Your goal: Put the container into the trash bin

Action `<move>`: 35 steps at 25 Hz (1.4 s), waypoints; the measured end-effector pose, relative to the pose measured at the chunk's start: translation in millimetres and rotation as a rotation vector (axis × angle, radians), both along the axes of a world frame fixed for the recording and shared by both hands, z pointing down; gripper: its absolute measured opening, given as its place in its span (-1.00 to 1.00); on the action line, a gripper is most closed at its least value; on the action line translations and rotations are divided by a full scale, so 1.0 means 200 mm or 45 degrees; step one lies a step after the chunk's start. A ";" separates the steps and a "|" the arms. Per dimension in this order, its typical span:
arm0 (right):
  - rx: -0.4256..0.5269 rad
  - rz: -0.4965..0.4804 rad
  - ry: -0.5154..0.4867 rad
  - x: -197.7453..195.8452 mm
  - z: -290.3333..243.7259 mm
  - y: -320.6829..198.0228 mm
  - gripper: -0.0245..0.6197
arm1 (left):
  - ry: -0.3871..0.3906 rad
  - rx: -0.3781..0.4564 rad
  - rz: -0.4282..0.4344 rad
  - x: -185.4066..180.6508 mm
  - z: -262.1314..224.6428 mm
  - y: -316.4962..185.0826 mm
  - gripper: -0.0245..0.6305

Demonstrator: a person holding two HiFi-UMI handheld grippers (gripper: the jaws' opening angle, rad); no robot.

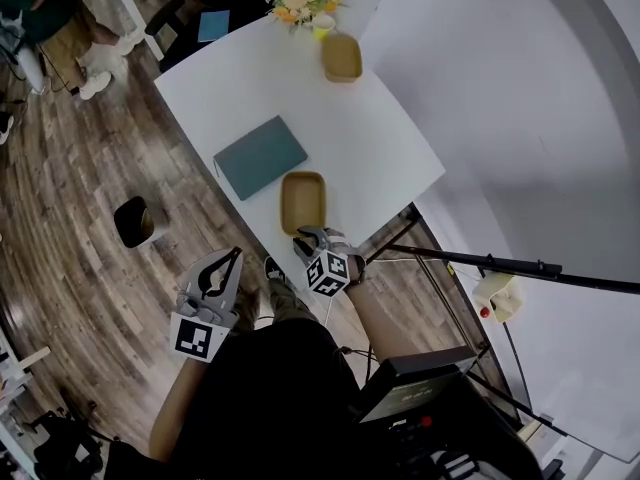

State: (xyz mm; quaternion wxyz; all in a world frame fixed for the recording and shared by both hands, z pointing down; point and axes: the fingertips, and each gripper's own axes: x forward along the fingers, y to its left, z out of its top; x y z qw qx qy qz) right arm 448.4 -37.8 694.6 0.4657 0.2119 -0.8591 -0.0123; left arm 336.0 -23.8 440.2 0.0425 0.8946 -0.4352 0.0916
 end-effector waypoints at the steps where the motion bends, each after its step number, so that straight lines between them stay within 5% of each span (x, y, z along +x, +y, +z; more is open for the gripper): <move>1: 0.003 -0.003 0.002 0.00 0.00 0.00 -0.59 | 0.002 -0.003 -0.004 0.00 0.00 0.00 -0.92; 11: 0.060 -0.040 -0.002 -0.01 -0.06 -0.02 -0.78 | 0.055 -0.127 -0.044 0.01 0.07 -0.02 -0.92; 25: 0.566 -0.395 -0.013 -0.15 -0.76 0.04 -0.81 | 0.445 -0.345 0.038 -0.01 0.10 -0.19 -0.67; 35: 0.755 -0.449 -0.018 -0.17 -1.07 0.09 -0.81 | 0.706 -0.414 0.178 0.06 -0.08 -0.30 -0.41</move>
